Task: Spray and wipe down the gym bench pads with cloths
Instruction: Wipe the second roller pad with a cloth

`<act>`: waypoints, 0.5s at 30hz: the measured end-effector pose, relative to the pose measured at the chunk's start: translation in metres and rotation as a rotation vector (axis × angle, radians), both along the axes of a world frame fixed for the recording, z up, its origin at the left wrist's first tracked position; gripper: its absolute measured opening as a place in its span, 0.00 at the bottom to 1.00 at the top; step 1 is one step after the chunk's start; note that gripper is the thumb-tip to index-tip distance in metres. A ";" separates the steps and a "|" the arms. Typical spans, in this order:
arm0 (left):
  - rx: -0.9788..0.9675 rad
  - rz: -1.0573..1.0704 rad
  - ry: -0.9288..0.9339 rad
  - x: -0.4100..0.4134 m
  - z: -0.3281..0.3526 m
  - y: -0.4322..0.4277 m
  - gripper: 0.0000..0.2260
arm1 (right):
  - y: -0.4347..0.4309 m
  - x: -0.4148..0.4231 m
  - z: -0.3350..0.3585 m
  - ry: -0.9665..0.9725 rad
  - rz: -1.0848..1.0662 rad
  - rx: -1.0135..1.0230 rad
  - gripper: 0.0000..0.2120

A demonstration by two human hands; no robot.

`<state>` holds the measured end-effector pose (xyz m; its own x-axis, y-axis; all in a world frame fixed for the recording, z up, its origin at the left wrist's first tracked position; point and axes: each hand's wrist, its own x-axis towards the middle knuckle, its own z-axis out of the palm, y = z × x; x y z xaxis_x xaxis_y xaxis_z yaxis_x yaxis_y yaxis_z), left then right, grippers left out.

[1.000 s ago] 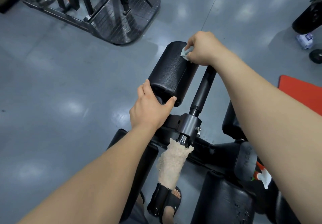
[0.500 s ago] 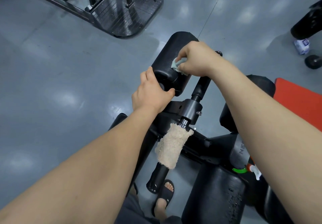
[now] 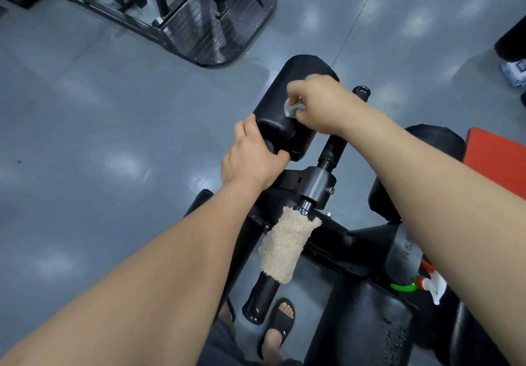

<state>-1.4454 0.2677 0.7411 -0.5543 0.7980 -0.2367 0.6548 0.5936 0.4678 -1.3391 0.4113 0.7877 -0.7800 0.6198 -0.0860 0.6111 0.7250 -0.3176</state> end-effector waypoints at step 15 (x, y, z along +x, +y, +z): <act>0.065 0.029 -0.019 0.002 -0.004 0.001 0.35 | 0.096 -0.017 0.005 0.036 -0.353 0.000 0.14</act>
